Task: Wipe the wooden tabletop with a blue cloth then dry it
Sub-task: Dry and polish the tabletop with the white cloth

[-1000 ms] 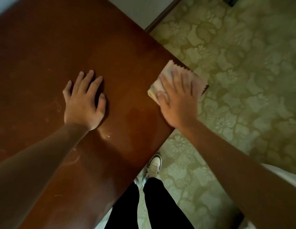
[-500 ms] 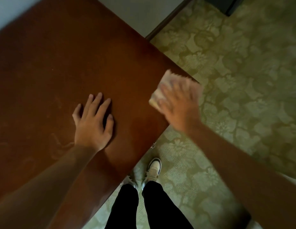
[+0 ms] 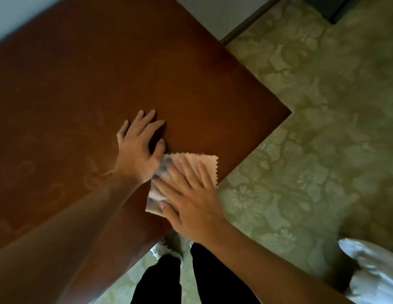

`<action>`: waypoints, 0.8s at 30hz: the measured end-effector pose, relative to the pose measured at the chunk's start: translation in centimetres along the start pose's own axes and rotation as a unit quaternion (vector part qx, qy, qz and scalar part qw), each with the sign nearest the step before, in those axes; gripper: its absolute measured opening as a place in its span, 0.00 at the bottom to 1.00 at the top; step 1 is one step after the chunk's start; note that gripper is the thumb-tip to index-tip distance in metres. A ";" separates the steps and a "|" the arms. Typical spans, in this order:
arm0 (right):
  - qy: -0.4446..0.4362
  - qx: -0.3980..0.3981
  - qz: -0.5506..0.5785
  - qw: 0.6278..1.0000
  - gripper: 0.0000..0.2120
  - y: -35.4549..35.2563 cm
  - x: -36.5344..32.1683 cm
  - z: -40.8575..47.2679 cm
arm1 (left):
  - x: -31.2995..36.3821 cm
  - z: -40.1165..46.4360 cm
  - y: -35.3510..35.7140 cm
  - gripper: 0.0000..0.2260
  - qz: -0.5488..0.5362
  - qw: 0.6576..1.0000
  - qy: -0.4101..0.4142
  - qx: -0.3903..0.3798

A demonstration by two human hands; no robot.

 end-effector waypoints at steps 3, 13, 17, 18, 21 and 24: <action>-0.009 -0.015 -0.027 0.999 0.28 -0.5 1.7 0.9 | -1.0 -1.3 -1.7 0.20 0.003 1.000 -0.017 0.021; -0.004 -0.016 0.026 1.000 0.28 2.5 -10.8 4.0 | -13.5 -11.8 -9.7 0.22 0.119 0.974 -0.160 0.104; -0.111 -0.047 0.038 0.992 0.27 4.7 -18.6 2.4 | -16.8 -15.4 -11.6 0.23 0.132 0.969 -0.186 0.095; -0.129 -0.055 0.023 0.990 0.27 4.6 -17.9 2.9 | -17.4 -16.1 -11.8 0.23 0.135 0.968 -0.193 0.091; -0.060 -0.041 -0.010 0.997 0.28 2.3 -10.6 7.5 | -18.0 -17.4 -11.9 0.25 0.136 0.966 -0.202 0.082; 0.075 -0.079 -0.095 0.989 0.32 0.5 -1.4 12.8 | -17.8 -17.5 -11.8 0.25 0.128 0.968 -0.200 0.083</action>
Point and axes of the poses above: each hand's wrist, its own z-axis towards the middle knuckle, its own y-axis out of the palm, x = y × z, the point moved 10 cm from there along z, towards the middle knuckle, and after that the axes turned 3 degrees about x, right-handed, at the moved point
